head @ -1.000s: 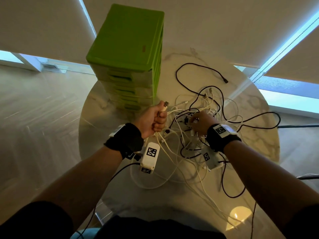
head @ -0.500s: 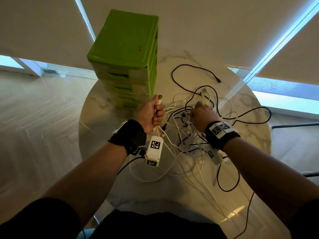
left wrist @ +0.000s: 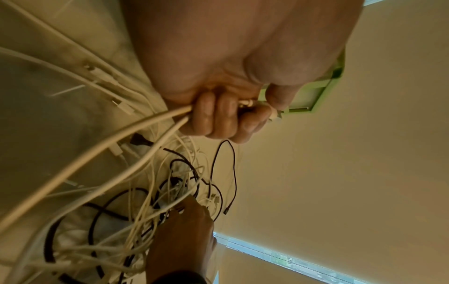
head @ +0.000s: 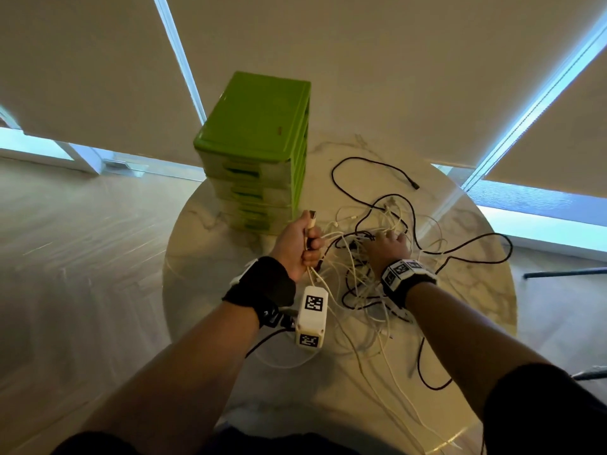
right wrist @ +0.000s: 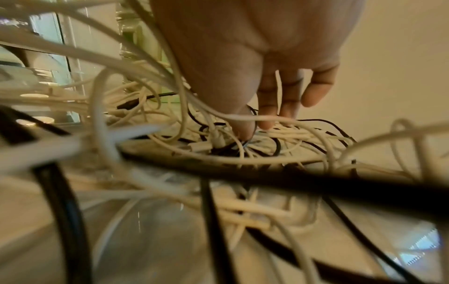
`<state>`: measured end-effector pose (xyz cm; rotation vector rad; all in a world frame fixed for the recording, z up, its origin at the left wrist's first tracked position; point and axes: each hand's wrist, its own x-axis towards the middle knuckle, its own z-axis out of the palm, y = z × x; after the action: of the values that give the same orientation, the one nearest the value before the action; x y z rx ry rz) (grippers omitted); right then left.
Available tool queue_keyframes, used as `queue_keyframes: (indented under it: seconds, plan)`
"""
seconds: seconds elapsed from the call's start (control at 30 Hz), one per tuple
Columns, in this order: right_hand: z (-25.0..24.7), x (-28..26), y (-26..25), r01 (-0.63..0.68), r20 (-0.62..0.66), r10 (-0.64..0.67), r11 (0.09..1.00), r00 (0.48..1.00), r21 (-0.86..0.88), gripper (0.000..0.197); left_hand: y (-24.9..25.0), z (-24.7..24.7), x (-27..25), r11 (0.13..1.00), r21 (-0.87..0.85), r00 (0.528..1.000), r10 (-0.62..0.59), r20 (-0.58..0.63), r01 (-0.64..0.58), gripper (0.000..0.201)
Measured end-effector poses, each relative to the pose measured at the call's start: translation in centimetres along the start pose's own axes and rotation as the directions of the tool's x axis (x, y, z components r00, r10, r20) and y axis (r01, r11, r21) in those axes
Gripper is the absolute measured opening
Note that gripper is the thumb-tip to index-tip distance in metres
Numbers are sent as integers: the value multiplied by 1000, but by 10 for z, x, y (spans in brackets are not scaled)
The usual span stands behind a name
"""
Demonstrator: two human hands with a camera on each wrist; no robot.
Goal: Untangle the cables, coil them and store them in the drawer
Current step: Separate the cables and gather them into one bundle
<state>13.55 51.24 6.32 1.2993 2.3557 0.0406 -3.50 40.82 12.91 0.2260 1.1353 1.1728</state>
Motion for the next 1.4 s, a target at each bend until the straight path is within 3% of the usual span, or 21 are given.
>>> queue_keyframes:
  seconds: [0.17, 0.23, 0.27, 0.33, 0.4, 0.47, 0.57, 0.67, 0.8, 0.87, 0.97, 1.1, 1.3, 1.4]
  plan:
    - [-5, -3, 1, 18, 6, -18, 996, 1000, -91, 41, 8, -2, 6, 999, -23, 992, 40, -116, -43, 52]
    - [-5, -5, 4, -15, 14, 15, 1000, 1000, -7, 41, 10, -2, 7, 998, -28, 991, 60, -122, -64, 52]
    - [-5, -4, 7, -52, 9, 51, 991, 999, 121, 38, 11, -2, 7, 997, -26, 990, 67, -123, -71, 52]
    - [-10, -6, 13, -73, -11, 88, 888, 996, 454, 23, 9, -2, 6, 997, -8, 988, 75, -137, -77, 51]
    - [-19, -9, 16, -33, -73, 109, 744, 991, 667, 6, 5, 0, 5, 995, 46, 980, 98, -173, -91, 48]
    - [-28, -17, 19, 28, -131, 117, 631, 984, 775, 14, 2, 5, 3, 982, 151, 966, 145, -213, -114, 42]
    - [-46, -32, 23, 125, -240, 156, 526, 958, 841, 11, 5, 17, -1, 960, 240, 965, 191, -178, -145, 40]
    - [-65, -47, 28, 257, -421, 342, 433, 840, 864, 11, 11, 31, -8, 948, 265, 977, 202, -72, -176, 41]
    - [-87, -61, 29, 324, -373, 521, 187, 767, 927, 18, 8, 42, -10, 923, 329, 976, 217, -16, -200, 14]
    - [-96, -70, 23, 340, -354, 517, 125, 780, 932, 17, 7, 47, -11, 933, 294, 975, 220, -16, -206, 6]
    - [-100, -86, 5, 332, -328, 390, 61, 860, 941, 13, 9, 51, -15, 961, 175, 977, 207, 54, -213, 18]
    - [-92, -93, -15, 352, -363, 230, 89, 903, 932, 11, 12, 49, -23, 965, 56, 956, 245, 164, -257, 14]
    - [-92, -97, -19, 337, -391, 86, 361, 916, 870, 13, 12, 47, -32, 933, 176, 948, 297, 116, -314, 25]
    - [-107, -99, -7, 386, -444, 194, 276, 875, 881, 20, 14, 42, -35, 921, 260, 957, 279, 76, -289, 23]
